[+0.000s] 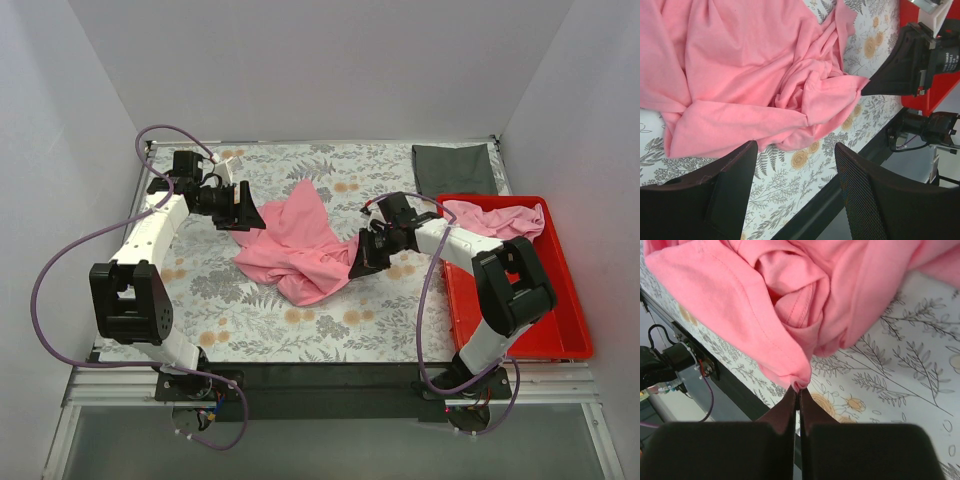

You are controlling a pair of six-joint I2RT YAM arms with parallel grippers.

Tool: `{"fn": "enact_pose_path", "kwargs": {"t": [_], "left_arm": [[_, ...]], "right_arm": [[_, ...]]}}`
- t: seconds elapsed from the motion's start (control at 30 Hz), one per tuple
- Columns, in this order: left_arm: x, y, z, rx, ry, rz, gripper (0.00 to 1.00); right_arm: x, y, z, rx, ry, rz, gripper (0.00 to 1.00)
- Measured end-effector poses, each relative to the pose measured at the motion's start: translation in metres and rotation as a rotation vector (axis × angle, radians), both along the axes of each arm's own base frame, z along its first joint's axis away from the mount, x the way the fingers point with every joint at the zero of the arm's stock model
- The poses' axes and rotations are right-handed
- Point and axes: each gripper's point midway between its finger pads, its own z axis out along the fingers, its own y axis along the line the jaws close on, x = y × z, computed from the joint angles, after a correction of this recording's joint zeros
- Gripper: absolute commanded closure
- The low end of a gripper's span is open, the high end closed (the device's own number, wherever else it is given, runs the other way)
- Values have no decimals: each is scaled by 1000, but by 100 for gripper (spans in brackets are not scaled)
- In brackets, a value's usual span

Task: Fold and stack the t-shirts
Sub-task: Flatten the tshirt out

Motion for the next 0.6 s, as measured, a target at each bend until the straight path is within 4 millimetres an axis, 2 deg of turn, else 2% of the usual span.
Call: {"fn": "enact_pose_path", "kwargs": {"t": [0.1, 0.23, 0.4, 0.6], "left_arm": [[4, 5, -4, 25, -2, 13, 40], [19, 17, -18, 110, -17, 26, 45], [35, 39, -51, 251, -10, 39, 54], [53, 69, -102, 429, 26, 66, 52]], "right_arm": [[-1, -11, 2, 7, -14, -7, 99], [-1, -25, 14, 29, -83, 24, 99], [0, -33, 28, 39, -193, 96, 99], [-3, -47, 28, -1, -244, 169, 99]]}}
